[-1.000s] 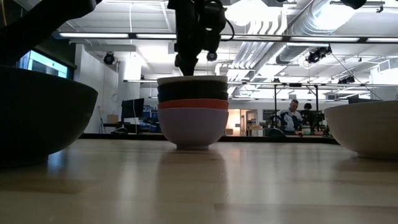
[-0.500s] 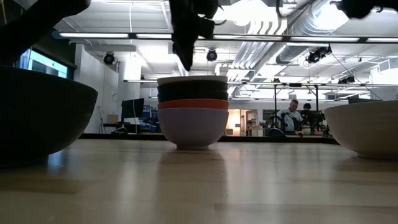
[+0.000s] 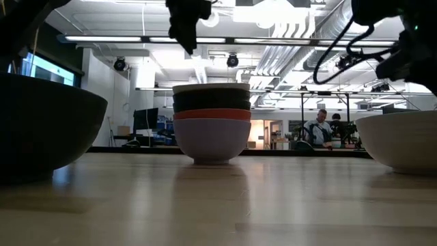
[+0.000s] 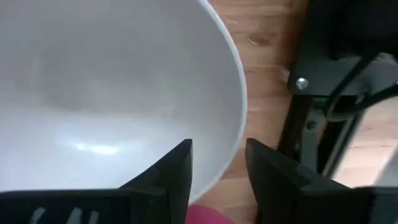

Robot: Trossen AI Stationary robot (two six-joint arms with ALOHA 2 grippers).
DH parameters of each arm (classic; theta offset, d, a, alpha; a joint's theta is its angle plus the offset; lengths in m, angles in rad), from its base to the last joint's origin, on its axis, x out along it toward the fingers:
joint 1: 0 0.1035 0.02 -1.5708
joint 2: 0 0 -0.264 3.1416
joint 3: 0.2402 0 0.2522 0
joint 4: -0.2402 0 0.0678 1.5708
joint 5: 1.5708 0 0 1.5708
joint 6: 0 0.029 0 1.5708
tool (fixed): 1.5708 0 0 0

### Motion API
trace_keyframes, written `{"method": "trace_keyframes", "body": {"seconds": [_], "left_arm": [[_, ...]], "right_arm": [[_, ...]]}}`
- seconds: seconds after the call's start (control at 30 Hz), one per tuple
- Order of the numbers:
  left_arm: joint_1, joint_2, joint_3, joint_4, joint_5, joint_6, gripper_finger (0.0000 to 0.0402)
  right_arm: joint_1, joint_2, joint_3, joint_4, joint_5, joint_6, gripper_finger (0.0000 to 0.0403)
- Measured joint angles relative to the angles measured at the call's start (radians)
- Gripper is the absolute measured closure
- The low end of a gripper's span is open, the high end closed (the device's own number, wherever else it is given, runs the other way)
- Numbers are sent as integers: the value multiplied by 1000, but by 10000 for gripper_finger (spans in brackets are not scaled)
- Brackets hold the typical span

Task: Nest bowls inside each other
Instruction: Stack the white bowl on top of the white bowl

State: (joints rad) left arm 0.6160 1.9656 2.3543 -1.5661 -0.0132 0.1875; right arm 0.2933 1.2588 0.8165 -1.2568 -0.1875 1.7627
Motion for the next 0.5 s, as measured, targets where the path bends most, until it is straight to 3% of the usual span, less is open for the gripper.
{"method": "trace_keyframes", "body": {"seconds": [0.5], "left_arm": [[5, -3, -1, 43, 36, 26, 183]], "right_arm": [[0, -50, -53, 35, -5, 62, 272]]}}
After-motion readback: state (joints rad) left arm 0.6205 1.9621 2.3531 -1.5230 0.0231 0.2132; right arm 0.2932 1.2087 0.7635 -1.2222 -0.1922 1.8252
